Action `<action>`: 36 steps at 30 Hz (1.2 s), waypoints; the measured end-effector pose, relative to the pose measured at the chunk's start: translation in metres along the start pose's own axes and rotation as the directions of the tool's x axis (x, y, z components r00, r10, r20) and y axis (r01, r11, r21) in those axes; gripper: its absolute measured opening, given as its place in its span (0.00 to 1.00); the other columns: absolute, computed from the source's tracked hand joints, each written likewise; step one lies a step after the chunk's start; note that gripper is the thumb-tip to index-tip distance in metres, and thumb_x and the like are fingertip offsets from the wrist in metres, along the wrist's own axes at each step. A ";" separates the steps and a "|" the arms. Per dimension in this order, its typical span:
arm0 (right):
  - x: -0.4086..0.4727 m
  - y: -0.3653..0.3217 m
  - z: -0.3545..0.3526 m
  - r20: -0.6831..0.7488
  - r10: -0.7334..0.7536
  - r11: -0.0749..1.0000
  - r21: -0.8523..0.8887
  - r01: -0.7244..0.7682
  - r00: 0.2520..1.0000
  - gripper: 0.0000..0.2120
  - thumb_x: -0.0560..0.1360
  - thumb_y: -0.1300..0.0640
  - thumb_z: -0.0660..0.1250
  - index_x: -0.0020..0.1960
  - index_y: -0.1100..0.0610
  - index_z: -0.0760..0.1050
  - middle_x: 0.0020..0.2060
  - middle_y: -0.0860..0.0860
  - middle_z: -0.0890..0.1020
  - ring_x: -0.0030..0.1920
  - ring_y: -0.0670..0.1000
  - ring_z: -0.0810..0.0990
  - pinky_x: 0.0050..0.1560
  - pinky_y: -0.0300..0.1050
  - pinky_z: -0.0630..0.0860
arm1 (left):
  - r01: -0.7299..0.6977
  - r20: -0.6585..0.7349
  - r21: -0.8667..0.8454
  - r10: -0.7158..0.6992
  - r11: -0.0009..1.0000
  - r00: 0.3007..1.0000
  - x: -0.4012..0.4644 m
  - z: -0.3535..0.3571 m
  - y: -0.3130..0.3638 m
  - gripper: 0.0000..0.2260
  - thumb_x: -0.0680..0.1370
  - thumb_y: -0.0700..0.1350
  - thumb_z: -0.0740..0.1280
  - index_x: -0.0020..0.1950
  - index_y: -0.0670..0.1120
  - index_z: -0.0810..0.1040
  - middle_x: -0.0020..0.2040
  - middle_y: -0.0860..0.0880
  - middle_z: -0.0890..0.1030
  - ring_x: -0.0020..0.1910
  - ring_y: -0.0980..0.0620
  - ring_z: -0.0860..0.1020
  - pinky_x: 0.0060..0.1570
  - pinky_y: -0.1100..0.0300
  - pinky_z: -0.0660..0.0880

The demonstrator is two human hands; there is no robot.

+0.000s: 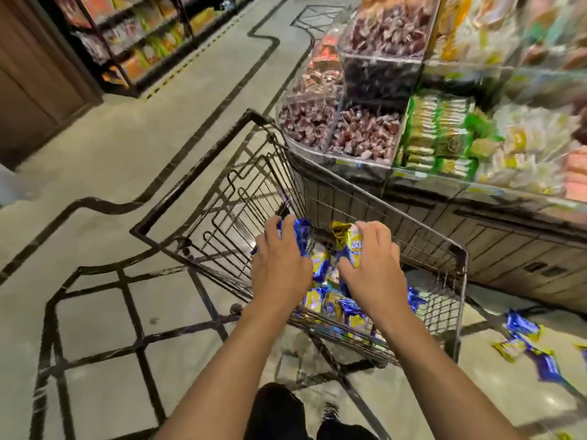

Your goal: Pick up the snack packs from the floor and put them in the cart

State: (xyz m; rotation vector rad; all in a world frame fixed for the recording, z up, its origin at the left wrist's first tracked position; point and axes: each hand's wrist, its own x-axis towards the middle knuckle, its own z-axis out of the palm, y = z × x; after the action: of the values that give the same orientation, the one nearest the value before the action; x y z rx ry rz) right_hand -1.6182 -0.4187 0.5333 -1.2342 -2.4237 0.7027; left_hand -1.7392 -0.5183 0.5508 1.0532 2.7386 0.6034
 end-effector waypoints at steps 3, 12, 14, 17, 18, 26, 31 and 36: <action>0.021 0.001 0.014 0.005 0.069 0.997 -0.020 -0.069 0.998 0.30 0.74 0.49 0.68 0.72 0.47 0.61 0.69 0.44 0.62 0.61 0.54 0.67 0.46 0.53 0.77 | -0.015 0.042 -0.004 0.015 1.000 0.999 0.029 0.010 -0.006 0.32 0.75 0.46 0.67 0.76 0.50 0.57 0.75 0.48 0.57 0.69 0.43 0.64 0.63 0.46 0.71; 0.064 0.008 0.087 0.037 0.243 0.968 -0.075 -0.240 0.969 0.28 0.71 0.52 0.68 0.69 0.50 0.63 0.66 0.47 0.64 0.58 0.55 0.71 0.48 0.51 0.75 | -0.164 0.206 -0.030 0.167 0.986 0.964 0.115 0.064 -0.046 0.32 0.73 0.45 0.70 0.74 0.50 0.60 0.72 0.49 0.59 0.64 0.43 0.67 0.57 0.52 0.72; 0.071 0.016 0.107 0.063 0.274 0.960 -0.085 -0.268 0.960 0.28 0.71 0.52 0.68 0.69 0.51 0.63 0.66 0.48 0.63 0.60 0.56 0.71 0.52 0.51 0.74 | -0.188 0.244 -0.028 0.189 0.982 0.951 0.130 0.080 -0.055 0.31 0.72 0.45 0.70 0.72 0.51 0.60 0.71 0.49 0.59 0.63 0.41 0.67 0.57 0.51 0.72; 0.079 0.024 0.136 0.121 0.373 0.925 -0.124 -0.359 0.920 0.30 0.71 0.50 0.71 0.69 0.51 0.63 0.68 0.50 0.61 0.63 0.58 0.70 0.53 0.51 0.74 | -0.147 0.313 -0.019 0.146 0.989 0.939 0.145 0.103 -0.073 0.32 0.72 0.46 0.71 0.72 0.53 0.60 0.72 0.49 0.57 0.64 0.40 0.67 0.55 0.49 0.74; 0.080 0.026 0.145 0.143 0.405 0.912 -0.130 -0.389 0.903 0.31 0.71 0.49 0.71 0.69 0.51 0.63 0.68 0.51 0.59 0.63 0.59 0.70 0.50 0.51 0.74 | -0.133 0.341 -0.018 0.131 0.991 0.931 0.147 0.112 -0.078 0.32 0.72 0.46 0.71 0.72 0.53 0.60 0.72 0.49 0.57 0.64 0.40 0.67 0.54 0.48 0.75; 0.090 0.074 0.246 0.318 0.518 0.855 -0.194 -0.480 0.794 0.35 0.71 0.47 0.73 0.70 0.55 0.59 0.68 0.56 0.56 0.64 0.62 0.71 0.47 0.53 0.78 | -0.068 0.562 0.039 0.034 0.997 0.827 0.156 0.209 -0.124 0.31 0.72 0.45 0.72 0.70 0.48 0.61 0.71 0.46 0.56 0.64 0.39 0.68 0.55 0.44 0.76; 0.081 0.109 0.306 0.386 0.544 0.837 -0.196 -0.510 0.745 0.39 0.66 0.45 0.75 0.70 0.54 0.59 0.65 0.57 0.58 0.63 0.65 0.69 0.45 0.56 0.80 | -0.148 0.669 0.149 0.010 0.978 0.743 0.155 0.275 -0.152 0.31 0.74 0.54 0.71 0.70 0.47 0.59 0.70 0.44 0.57 0.64 0.39 0.68 0.55 0.45 0.75; 0.084 0.131 0.330 0.409 0.587 0.809 -0.264 -0.526 0.698 0.38 0.67 0.47 0.75 0.69 0.53 0.59 0.67 0.57 0.58 0.65 0.63 0.69 0.46 0.55 0.79 | -0.205 0.702 0.213 -0.004 0.955 0.712 0.161 0.318 -0.161 0.34 0.74 0.54 0.71 0.72 0.46 0.57 0.71 0.43 0.55 0.67 0.39 0.67 0.57 0.45 0.74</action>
State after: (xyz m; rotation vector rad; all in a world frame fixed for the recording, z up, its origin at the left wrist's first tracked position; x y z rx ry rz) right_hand -1.7436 -0.3757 0.1935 -2.1228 -2.4750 1.1496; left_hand -1.8698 -0.4185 0.1961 1.1824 2.1121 -0.1833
